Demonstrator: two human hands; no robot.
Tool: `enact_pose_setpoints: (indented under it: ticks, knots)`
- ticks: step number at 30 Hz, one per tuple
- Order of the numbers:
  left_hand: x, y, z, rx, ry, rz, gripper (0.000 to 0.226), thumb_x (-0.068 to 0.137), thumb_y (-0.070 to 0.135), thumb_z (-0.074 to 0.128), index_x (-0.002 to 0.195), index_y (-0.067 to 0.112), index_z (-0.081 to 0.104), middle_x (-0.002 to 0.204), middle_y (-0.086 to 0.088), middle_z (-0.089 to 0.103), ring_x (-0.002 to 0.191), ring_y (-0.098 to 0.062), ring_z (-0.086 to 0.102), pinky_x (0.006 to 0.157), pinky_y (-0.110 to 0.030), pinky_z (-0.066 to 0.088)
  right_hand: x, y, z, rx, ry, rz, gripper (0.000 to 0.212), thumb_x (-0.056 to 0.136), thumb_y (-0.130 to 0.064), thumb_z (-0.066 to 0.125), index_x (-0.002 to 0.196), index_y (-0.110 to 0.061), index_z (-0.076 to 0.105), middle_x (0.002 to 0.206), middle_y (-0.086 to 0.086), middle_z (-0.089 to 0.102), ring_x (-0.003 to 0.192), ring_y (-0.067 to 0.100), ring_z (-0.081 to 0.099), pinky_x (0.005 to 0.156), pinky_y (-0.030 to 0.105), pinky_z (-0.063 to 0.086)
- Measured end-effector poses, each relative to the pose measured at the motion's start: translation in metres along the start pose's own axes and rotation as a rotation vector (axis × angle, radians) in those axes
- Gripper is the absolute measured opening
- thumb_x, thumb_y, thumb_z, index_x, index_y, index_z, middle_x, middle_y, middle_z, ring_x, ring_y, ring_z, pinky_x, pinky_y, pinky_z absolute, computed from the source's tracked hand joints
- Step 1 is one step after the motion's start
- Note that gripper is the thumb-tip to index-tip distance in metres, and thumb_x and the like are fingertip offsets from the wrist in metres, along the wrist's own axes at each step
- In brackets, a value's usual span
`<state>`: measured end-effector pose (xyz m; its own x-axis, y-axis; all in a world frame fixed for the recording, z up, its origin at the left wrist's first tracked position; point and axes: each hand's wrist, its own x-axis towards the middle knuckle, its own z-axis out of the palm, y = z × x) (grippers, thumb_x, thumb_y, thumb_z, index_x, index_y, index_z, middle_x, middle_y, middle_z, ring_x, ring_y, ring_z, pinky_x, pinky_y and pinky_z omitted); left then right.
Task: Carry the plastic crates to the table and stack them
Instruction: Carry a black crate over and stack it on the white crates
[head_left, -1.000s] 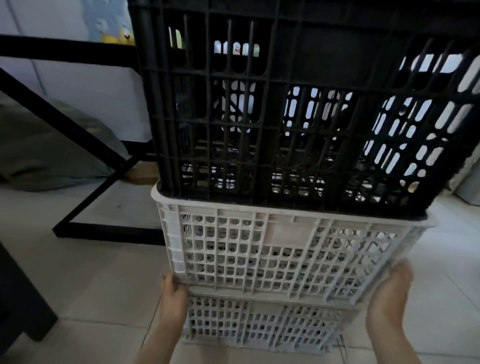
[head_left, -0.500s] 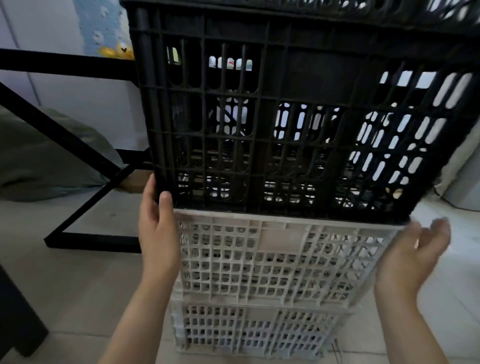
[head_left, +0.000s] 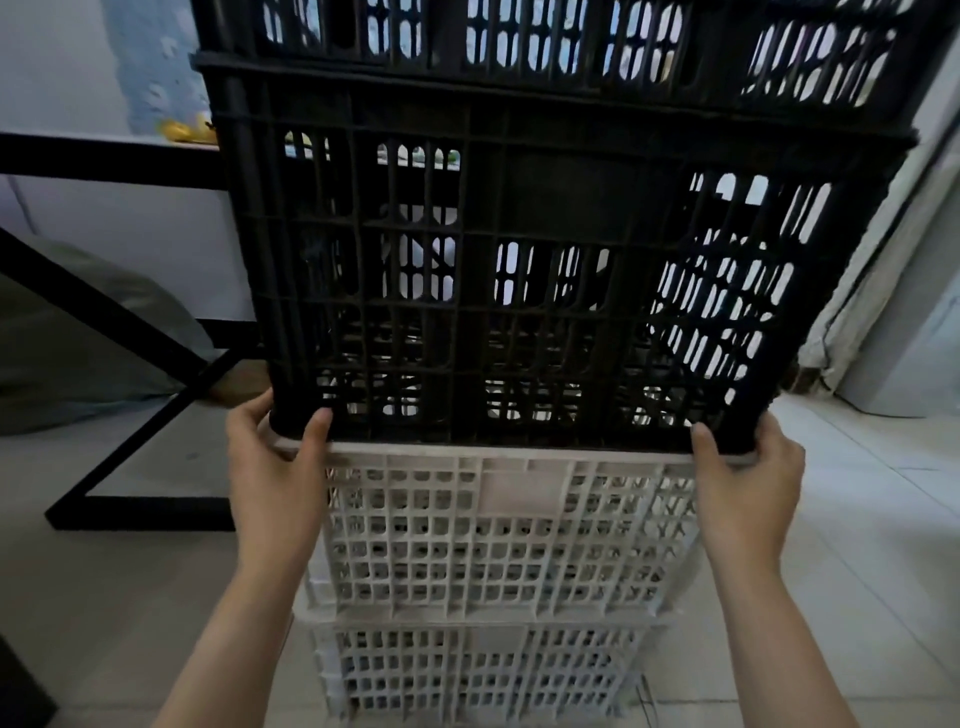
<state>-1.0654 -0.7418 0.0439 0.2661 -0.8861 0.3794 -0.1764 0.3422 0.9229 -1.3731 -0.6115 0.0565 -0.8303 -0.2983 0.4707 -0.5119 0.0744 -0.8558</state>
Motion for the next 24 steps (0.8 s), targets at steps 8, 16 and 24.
enact_pose_setpoints:
  ticks: [8, 16, 24]
  knots:
    - [0.008, 0.0, -0.006, 0.116, 0.022, 0.053, 0.046, 0.088, 0.051, 0.055, 0.12, 0.02, 0.044, 0.119, 0.004, 0.052, 0.114, -0.019, 0.054, 0.088, -0.035, 0.046, -0.003, -0.003, -0.004, -0.114, -0.066, -0.03, 0.055, 0.087, -0.035, 0.066, 0.136, -0.016, 0.047, 0.125, 0.007, 0.046, 0.076, 0.006, 0.044, 0.084, 0.022, 0.035]
    - [0.008, 0.003, -0.005, 0.106, -0.031, 0.015, 0.059, 0.077, 0.048, 0.072, 0.118, 0.023, 0.038, 0.129, -0.003, 0.044, 0.112, -0.011, 0.046, 0.094, -0.027, 0.039, -0.002, 0.001, -0.006, -0.143, -0.093, -0.072, 0.057, 0.087, -0.035, 0.066, 0.137, -0.017, 0.045, 0.122, 0.004, 0.045, 0.079, 0.012, 0.054, 0.08, 0.025, 0.039]
    - [0.001, 0.003, 0.002, 0.103, 0.015, 0.04, 0.064, 0.082, 0.046, 0.067, 0.129, 0.016, 0.036, 0.136, -0.003, 0.039, 0.119, -0.012, 0.044, 0.09, -0.028, 0.037, 0.0, 0.003, -0.004, -0.14, -0.098, -0.05, 0.059, 0.085, -0.037, 0.067, 0.138, -0.02, 0.044, 0.121, 0.004, 0.046, 0.097, 0.019, 0.056, 0.085, 0.027, 0.042]
